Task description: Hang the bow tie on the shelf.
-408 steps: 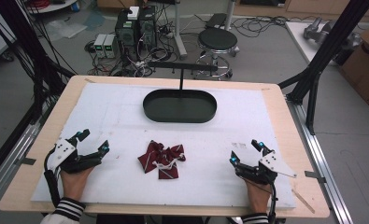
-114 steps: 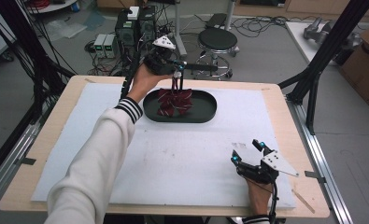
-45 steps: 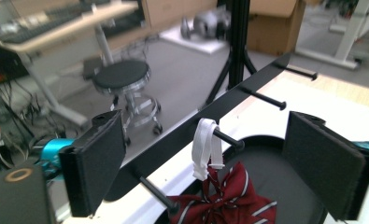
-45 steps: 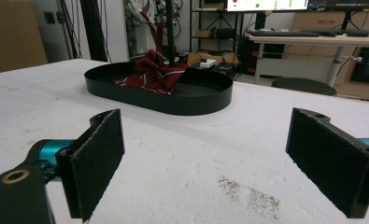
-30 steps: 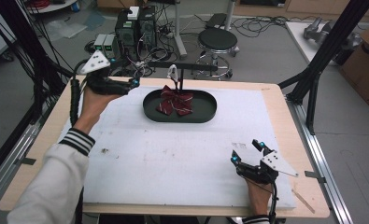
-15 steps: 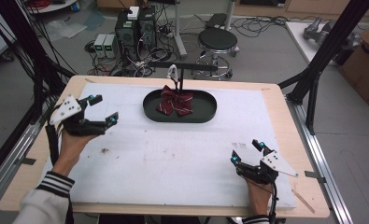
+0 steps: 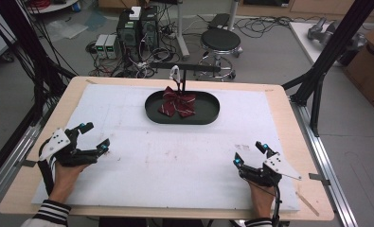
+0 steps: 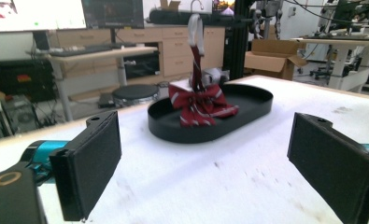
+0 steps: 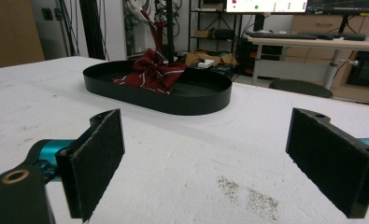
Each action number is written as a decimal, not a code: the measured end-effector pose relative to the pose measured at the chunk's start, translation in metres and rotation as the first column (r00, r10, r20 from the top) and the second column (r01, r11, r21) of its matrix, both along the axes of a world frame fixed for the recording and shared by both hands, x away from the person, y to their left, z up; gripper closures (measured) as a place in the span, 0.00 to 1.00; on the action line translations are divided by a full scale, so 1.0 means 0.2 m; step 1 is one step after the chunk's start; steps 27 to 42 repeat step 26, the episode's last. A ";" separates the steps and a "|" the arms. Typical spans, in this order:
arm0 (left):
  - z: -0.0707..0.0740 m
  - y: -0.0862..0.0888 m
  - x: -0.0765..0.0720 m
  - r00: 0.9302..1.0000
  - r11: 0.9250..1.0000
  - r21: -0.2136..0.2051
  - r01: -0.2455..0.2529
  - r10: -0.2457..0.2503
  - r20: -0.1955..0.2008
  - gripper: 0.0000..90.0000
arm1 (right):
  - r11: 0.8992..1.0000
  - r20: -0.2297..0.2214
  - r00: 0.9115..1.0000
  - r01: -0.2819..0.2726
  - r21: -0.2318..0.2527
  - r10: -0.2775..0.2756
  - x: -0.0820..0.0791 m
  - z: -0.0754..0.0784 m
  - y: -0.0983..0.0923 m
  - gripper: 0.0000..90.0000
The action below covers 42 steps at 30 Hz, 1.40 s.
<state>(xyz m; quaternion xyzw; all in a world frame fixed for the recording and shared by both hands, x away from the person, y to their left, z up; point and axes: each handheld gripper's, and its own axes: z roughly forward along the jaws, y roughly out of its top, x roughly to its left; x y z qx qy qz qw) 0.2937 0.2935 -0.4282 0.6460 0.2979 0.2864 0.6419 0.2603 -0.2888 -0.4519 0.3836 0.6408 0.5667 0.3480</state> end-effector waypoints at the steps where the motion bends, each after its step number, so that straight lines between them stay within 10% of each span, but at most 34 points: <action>1: -0.02 0.00 -0.01 1.000 1.000 -0.009 -0.006 0.006 0.004 0.11 | 1.000 0.000 1.000 0.001 -0.001 -0.001 0.00 0.00 0.00 0.12; 18: -0.13 0.00 -0.06 0.991 0.993 -0.013 -0.121 0.121 0.057 0.11 | 1.000 -0.005 1.000 0.001 0.009 -0.001 0.00 0.00 0.00 0.12; 42: -0.13 -0.01 -0.06 0.990 0.992 -0.007 -0.129 0.129 0.059 0.11 | 1.000 0.003 1.000 -0.002 0.008 0.002 0.00 0.00 0.00 0.12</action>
